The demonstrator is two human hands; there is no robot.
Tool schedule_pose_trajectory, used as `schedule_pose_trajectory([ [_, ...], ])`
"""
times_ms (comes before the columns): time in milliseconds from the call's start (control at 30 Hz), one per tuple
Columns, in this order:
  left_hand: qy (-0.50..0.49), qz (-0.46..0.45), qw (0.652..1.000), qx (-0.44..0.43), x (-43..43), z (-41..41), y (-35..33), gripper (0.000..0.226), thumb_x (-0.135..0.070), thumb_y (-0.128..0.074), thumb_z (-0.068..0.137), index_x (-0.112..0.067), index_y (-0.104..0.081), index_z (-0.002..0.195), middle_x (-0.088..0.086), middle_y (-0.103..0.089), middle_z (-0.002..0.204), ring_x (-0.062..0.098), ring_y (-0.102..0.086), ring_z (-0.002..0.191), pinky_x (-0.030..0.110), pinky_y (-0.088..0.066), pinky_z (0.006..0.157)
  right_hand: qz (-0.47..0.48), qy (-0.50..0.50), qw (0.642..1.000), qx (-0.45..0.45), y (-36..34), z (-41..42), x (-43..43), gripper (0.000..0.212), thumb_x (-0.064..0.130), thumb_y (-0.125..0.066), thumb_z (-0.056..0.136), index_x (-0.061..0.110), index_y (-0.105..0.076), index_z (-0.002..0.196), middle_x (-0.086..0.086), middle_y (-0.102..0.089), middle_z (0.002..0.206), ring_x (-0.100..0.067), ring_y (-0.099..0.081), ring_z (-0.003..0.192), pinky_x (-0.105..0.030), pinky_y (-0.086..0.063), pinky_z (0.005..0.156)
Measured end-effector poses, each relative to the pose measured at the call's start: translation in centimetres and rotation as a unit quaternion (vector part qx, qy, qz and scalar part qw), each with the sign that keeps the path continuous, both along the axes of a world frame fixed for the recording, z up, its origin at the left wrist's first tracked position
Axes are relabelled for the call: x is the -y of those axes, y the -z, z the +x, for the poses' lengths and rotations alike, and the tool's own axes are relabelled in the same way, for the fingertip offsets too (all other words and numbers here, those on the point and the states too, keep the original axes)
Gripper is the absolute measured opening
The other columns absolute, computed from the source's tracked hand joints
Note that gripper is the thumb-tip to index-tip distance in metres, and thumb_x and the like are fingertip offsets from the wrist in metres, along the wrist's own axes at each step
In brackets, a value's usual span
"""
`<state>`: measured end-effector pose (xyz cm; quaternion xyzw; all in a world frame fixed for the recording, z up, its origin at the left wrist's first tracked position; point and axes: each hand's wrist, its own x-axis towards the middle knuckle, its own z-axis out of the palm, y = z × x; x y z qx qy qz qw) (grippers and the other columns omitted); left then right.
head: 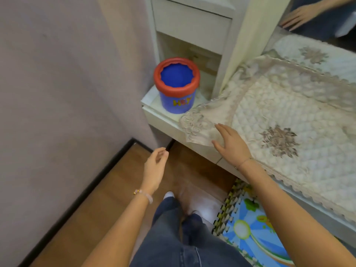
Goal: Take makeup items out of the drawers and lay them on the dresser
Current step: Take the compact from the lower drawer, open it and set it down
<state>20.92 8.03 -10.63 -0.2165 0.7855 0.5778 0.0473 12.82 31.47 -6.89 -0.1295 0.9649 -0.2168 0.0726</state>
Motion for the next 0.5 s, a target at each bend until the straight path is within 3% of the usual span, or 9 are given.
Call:
schedule_pose_trajectory([
  [100, -0.092, 0.208, 0.971, 0.075, 0.3, -1.9, 1.1, 0.028, -0.032, -0.042, 0.097, -0.018, -0.056, 0.117, 0.002, -0.060, 0.120, 0.019, -0.054, 0.115, 0.034, -0.042, 0.096, 0.015, -0.008, 1.000, 0.009, 0.9, -1.6, 1.1, 0.056, 0.028, -0.051, 0.093, 0.010, -0.033, 0.143, -0.011, -0.034, 0.150, -0.027, -0.028, 0.140, -0.033, -0.019, 0.115],
  [233, -0.163, 0.444, 0.871, 0.134, 0.5, -5.0, 3.3, 0.045, -0.041, -0.036, 0.097, -0.012, -0.048, 0.130, 0.006, -0.055, 0.130, 0.023, -0.051, 0.118, 0.042, -0.039, 0.103, 0.041, -0.020, 0.999, 0.020, 2.0, -3.2, 2.0, 0.055, 0.027, -0.049, 0.094, 0.011, -0.032, 0.143, -0.009, -0.033, 0.151, -0.027, -0.024, 0.142, -0.035, -0.018, 0.116],
  [333, -0.200, 0.511, 0.819, 0.166, 0.2, -7.1, 5.6, 0.049, -0.042, -0.036, 0.097, -0.010, -0.044, 0.134, 0.009, -0.050, 0.136, 0.025, -0.048, 0.123, 0.043, -0.037, 0.105, 0.050, -0.019, 0.998, 0.036, 2.6, -3.9, 2.2, 0.053, 0.027, -0.046, 0.095, 0.013, -0.031, 0.144, -0.006, -0.030, 0.152, -0.026, -0.023, 0.142, -0.037, -0.018, 0.116],
  [500, -0.226, 0.527, 0.788, 0.225, -1.6, -9.5, 8.5, 0.055, -0.041, -0.041, 0.095, -0.008, -0.037, 0.139, 0.011, -0.040, 0.143, 0.027, -0.039, 0.130, 0.043, -0.033, 0.106, 0.030, -0.015, 0.999, 0.033, 3.9, -3.9, 1.8, 0.049, 0.028, -0.044, 0.097, 0.016, -0.032, 0.143, -0.003, -0.031, 0.151, -0.027, -0.024, 0.142, -0.044, -0.020, 0.116],
])
